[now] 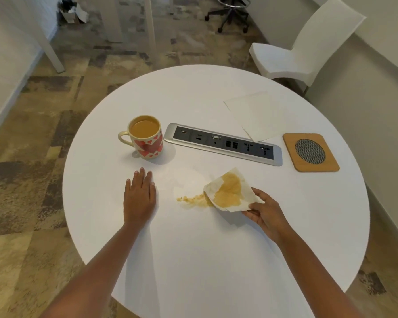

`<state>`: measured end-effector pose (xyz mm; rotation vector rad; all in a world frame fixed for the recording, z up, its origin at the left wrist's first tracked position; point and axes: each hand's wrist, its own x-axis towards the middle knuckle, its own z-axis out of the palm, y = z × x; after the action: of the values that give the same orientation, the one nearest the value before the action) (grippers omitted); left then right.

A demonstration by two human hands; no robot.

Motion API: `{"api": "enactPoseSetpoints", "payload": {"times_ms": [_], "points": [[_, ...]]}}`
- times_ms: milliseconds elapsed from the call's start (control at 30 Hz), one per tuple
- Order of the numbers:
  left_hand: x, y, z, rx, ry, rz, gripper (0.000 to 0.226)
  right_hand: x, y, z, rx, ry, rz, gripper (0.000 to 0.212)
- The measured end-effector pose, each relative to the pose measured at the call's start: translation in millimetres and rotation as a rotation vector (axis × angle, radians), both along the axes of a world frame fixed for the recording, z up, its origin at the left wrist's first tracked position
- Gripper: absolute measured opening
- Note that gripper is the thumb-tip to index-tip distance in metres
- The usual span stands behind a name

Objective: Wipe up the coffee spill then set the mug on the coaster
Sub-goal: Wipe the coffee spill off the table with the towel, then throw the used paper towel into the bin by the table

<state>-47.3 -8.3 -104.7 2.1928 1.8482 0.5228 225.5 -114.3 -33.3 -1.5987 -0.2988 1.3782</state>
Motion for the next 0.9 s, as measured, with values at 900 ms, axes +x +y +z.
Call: {"api": "enactPoseSetpoints", "payload": {"times_ms": [900], "points": [[300,-152,75,-0.988,-0.865,-0.483,0.035,138,-158,11,0.3,0.365,-0.692,0.036]]}}
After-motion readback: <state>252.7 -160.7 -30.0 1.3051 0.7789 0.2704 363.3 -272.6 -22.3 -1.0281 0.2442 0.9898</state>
